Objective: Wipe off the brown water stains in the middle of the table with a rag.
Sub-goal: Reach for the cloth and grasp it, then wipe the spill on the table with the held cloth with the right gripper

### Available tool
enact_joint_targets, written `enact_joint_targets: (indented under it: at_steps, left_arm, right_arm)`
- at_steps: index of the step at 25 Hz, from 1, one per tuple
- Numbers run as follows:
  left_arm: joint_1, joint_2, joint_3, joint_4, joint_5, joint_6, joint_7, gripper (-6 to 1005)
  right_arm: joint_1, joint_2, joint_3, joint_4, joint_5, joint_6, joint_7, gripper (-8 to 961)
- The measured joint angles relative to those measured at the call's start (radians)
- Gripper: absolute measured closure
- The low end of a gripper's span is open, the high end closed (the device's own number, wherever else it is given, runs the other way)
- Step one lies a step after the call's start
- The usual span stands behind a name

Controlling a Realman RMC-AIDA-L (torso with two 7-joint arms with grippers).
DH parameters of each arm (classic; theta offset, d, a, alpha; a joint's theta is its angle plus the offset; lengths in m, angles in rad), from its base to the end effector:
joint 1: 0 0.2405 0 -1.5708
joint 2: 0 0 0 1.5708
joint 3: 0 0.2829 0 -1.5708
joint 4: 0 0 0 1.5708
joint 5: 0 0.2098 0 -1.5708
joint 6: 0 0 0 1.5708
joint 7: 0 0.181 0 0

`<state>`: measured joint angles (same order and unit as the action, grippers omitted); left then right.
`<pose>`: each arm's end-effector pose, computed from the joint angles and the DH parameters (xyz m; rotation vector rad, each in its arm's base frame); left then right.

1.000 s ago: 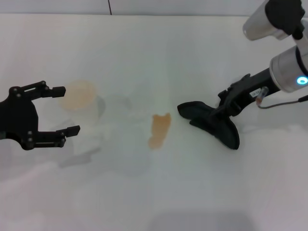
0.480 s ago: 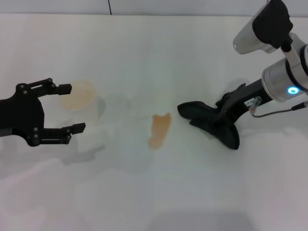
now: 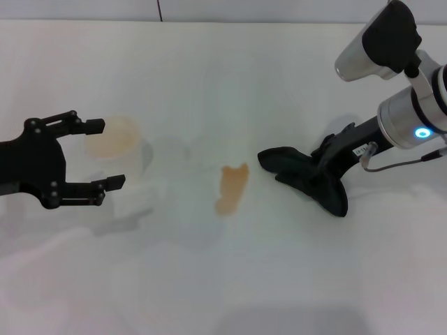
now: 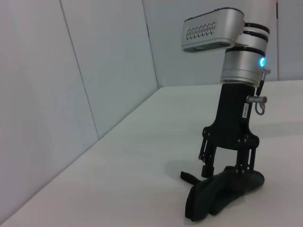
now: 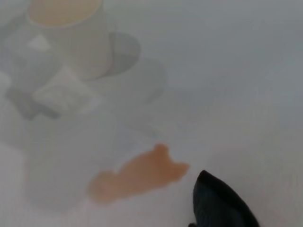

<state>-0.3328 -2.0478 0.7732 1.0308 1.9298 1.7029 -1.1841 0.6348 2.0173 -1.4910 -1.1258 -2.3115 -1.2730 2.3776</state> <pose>-0.2835 0.3191 0.0185 -2.7171 -0.0764 -0.4930 0.2085 0.3978 -0.0774 -2.7301 0.7620 -0.2514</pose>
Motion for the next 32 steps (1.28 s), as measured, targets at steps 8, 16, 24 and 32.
enact_joint_targets:
  at_steps: [8,16,24,32]
  left_arm:
    - [-0.003,-0.004,0.0,0.0,0.011,-0.009,0.011,110]
    - [-0.005,-0.005,0.0,0.0,0.012,-0.011,0.013,110]
    - [-0.004,-0.005,-0.005,0.0,0.012,-0.011,0.019,110]
    - [0.0,-0.008,-0.005,-0.003,0.012,-0.014,0.034,110]
  right_arm:
    - [0.006,0.0,-0.004,0.013,-0.004,0.006,0.006,463]
    - [0.02,0.0,-0.027,0.015,-0.013,0.007,0.031,701]
    - [0.038,0.003,-0.043,0.003,-0.004,0.0,0.058,810]
    - [0.065,0.008,-0.162,-0.001,0.094,0.032,0.064,853]
